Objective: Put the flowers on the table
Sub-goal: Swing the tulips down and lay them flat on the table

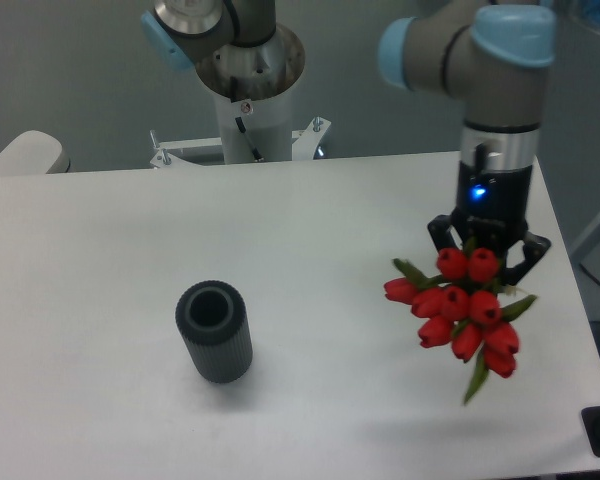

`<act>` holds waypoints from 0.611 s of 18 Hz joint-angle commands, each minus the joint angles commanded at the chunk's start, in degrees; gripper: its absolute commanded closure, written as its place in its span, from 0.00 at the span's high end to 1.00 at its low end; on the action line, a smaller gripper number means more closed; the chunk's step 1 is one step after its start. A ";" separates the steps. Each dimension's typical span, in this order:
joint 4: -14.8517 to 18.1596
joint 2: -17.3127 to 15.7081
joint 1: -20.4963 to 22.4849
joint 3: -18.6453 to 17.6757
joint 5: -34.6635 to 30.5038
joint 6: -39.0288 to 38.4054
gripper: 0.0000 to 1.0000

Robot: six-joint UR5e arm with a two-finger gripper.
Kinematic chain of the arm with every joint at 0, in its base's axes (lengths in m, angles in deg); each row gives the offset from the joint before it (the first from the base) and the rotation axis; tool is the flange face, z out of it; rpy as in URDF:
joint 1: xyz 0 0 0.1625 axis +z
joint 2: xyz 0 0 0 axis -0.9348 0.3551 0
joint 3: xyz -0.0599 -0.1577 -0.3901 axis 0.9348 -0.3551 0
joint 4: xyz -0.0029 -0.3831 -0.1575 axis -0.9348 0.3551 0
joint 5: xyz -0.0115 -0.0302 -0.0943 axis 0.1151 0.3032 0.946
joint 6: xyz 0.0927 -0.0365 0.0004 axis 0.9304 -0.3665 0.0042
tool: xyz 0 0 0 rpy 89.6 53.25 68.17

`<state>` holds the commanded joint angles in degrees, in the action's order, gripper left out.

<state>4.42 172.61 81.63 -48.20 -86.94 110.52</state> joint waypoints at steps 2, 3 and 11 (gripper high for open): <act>-0.44 0.70 -2.99 -1.94 -6.50 0.09 0.33; -0.44 1.40 -4.31 -2.47 -9.32 0.01 0.33; -0.61 8.96 -10.39 -3.79 -23.76 -2.10 0.33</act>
<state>3.81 181.57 71.25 -51.99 -110.70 108.42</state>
